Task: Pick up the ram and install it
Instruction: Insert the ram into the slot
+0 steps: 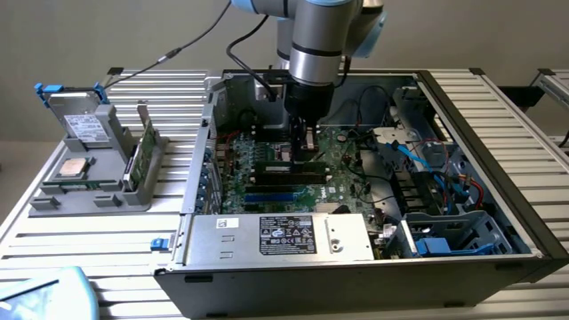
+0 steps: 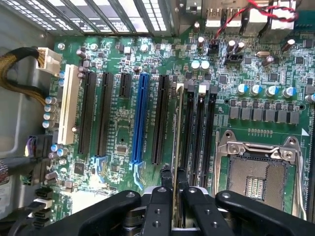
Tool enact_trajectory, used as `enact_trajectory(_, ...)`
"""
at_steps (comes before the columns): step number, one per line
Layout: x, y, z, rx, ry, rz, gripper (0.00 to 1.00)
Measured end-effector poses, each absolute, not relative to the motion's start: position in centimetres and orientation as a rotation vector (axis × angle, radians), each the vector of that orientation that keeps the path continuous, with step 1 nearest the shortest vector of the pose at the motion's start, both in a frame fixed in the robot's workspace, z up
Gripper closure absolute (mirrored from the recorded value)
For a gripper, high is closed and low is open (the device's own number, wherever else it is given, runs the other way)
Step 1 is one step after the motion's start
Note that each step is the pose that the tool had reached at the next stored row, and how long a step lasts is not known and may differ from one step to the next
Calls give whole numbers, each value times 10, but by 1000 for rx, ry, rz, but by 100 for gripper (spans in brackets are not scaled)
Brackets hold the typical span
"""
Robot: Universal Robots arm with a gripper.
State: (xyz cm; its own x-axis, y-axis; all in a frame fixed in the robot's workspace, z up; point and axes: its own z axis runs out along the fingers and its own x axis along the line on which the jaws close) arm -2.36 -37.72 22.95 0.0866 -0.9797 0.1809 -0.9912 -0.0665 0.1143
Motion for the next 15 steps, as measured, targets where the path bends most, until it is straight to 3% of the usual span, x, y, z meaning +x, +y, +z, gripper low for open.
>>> enact_trajectory(5,-26,-377,232,2156,-1997,93,86)
enact_trajectory(15,-35,-375,229,2181,-2034,170,86)
